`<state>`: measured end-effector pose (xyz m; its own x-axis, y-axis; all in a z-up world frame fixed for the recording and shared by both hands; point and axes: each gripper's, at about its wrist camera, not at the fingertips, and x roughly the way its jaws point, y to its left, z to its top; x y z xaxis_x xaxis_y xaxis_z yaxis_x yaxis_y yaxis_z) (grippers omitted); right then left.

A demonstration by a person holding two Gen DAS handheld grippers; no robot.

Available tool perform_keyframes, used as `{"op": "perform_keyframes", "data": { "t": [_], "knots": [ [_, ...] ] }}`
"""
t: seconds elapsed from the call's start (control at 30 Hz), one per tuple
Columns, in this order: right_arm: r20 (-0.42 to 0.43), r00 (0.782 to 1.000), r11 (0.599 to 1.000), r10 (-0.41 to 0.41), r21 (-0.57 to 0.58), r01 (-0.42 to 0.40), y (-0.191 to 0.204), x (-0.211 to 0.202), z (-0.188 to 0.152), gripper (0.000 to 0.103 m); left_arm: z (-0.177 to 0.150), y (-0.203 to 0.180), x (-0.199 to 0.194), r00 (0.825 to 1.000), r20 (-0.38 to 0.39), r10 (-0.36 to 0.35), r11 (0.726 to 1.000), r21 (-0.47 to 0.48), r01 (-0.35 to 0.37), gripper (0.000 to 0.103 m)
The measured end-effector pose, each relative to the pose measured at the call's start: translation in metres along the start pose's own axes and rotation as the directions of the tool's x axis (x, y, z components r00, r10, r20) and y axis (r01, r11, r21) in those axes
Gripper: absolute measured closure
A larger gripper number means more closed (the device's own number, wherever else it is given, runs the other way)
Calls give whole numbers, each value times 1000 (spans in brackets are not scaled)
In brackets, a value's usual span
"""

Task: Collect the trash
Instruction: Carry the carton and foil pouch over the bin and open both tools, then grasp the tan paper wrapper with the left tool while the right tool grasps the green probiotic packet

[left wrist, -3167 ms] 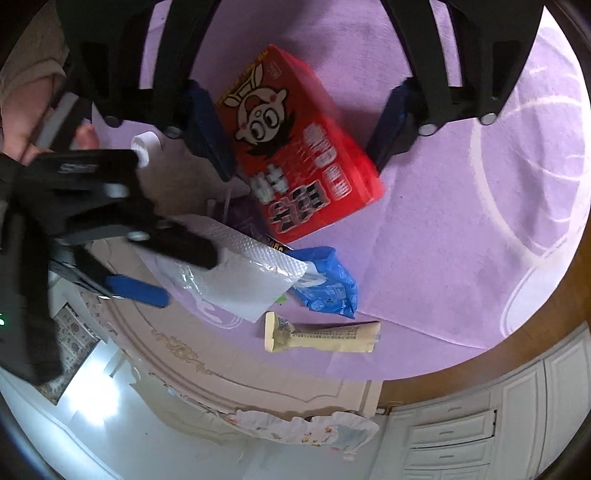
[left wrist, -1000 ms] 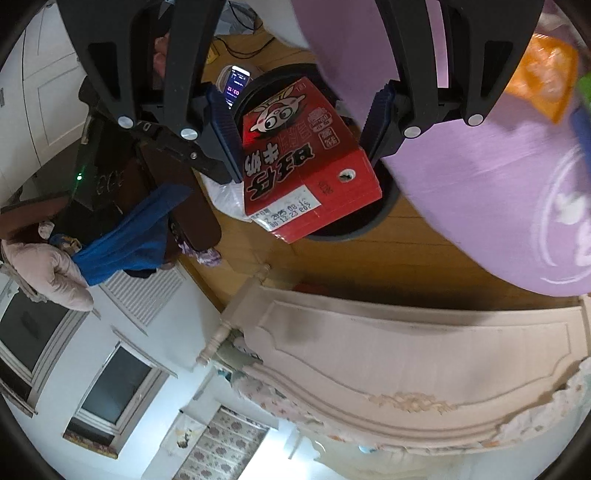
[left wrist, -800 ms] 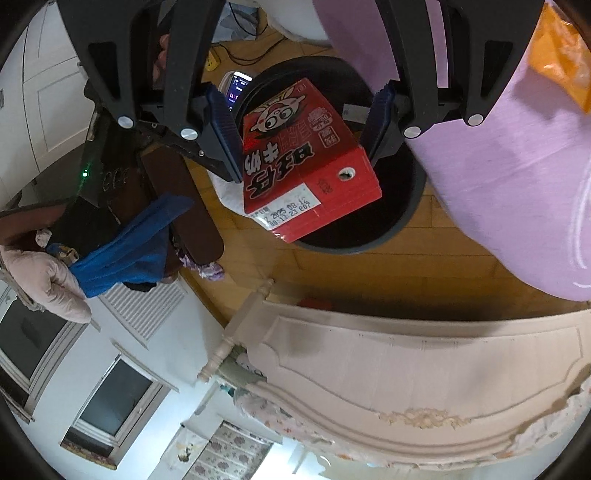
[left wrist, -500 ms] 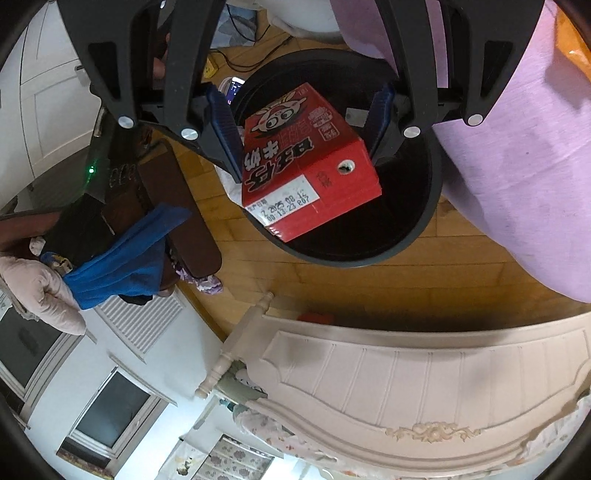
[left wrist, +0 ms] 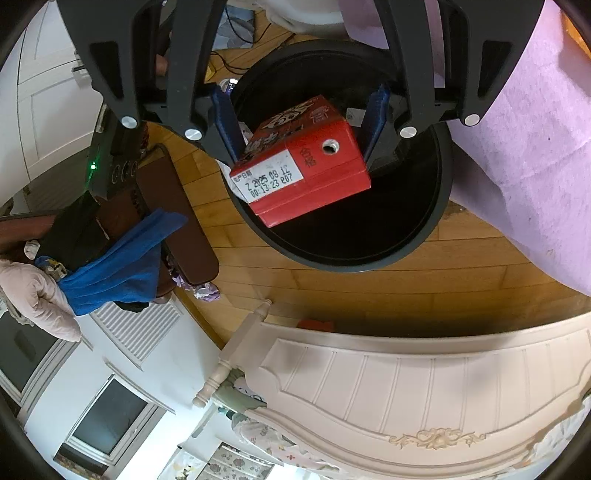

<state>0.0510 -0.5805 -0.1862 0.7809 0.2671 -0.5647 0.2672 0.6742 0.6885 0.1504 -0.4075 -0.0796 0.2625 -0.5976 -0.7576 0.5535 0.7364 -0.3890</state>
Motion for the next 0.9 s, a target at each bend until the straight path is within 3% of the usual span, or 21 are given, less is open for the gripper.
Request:
{"op": "perform_keyframes", "data": {
  "t": [0.07,0.2,0.5,0.9],
  "knots": [
    [-2,1000,1000,-5,5,5,1,0,0,29,0,-1,-1,1000,-2,6,1000,1,-6,44],
    [5,1000,1000,-3,-5,3,6,-5,1,28,-1,-2,-7,1000,16,6,1000,-6,-5,32],
    [31,999,997,18,-77,-15,40,-24,0,28,-12,-2,-39,998,60,1,1000,-10,-1,31],
    [-16,996,950,83,-302,-84,143,-36,-21,28,-48,38,-129,979,189,78,993,-103,-59,21]
  ]
}}
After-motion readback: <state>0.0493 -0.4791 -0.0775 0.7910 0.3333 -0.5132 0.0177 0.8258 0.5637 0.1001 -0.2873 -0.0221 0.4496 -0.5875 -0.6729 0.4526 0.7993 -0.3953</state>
